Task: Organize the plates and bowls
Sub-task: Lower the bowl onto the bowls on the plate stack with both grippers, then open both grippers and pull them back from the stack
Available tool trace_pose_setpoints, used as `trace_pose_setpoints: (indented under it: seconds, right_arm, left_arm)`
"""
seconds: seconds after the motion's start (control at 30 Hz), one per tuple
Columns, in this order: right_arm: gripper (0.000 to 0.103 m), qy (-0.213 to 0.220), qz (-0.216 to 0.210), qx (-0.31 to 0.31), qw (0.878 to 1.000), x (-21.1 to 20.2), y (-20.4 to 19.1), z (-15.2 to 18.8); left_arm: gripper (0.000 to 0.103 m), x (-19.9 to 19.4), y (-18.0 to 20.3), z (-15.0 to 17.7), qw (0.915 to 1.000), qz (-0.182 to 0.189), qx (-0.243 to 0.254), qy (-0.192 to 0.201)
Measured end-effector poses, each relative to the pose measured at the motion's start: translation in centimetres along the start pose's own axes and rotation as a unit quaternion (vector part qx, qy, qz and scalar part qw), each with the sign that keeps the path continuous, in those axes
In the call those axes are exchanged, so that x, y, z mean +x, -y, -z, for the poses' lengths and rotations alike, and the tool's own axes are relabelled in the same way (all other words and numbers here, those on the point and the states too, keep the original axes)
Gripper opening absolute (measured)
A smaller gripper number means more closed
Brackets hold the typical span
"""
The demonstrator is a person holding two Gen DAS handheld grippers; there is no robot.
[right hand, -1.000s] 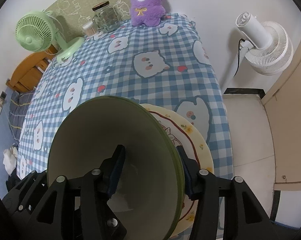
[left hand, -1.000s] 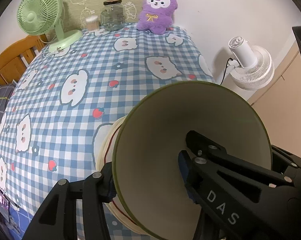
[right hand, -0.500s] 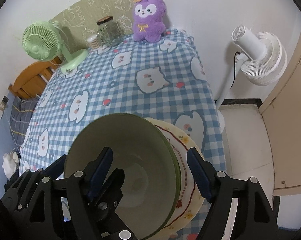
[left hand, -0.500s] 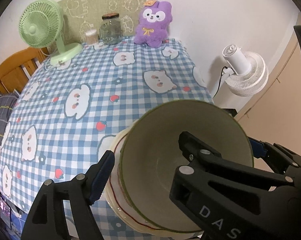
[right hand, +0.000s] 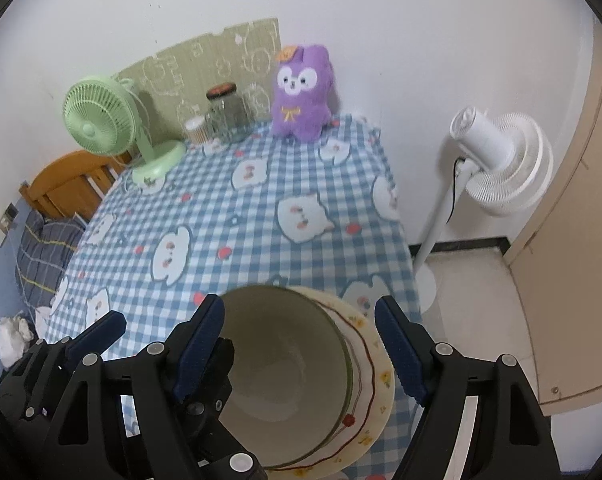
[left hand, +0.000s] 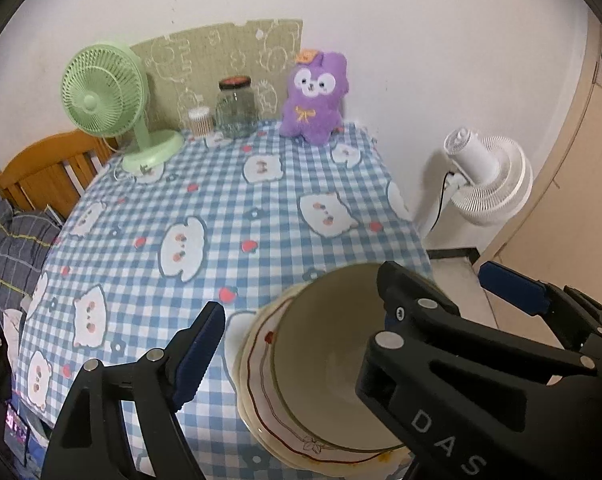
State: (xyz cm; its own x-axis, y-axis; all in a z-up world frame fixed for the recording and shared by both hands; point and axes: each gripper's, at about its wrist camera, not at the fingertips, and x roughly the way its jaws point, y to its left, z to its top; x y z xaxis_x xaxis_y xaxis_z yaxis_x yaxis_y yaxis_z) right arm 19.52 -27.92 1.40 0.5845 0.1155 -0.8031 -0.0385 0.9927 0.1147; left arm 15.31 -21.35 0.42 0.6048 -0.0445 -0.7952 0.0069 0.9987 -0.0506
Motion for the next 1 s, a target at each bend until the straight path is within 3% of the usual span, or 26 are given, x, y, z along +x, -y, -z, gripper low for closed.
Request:
trace_pose_setpoints:
  seconds: [0.47, 1.0]
  right_arm:
    - [0.08, 0.039, 0.015, 0.014, 0.999, -2.7, -5.8, -0.4]
    - [0.08, 0.067, 0.054, 0.036, 0.996, -4.2, -13.4, 3.1]
  left_arm:
    - [0.086, -3.8, -6.6, -0.5, 0.9982, -0.021, -0.006, 0.056]
    - [0.089, -6.0, -16.3, 1.5, 0.9963, -0.026, 0.014, 0.08]
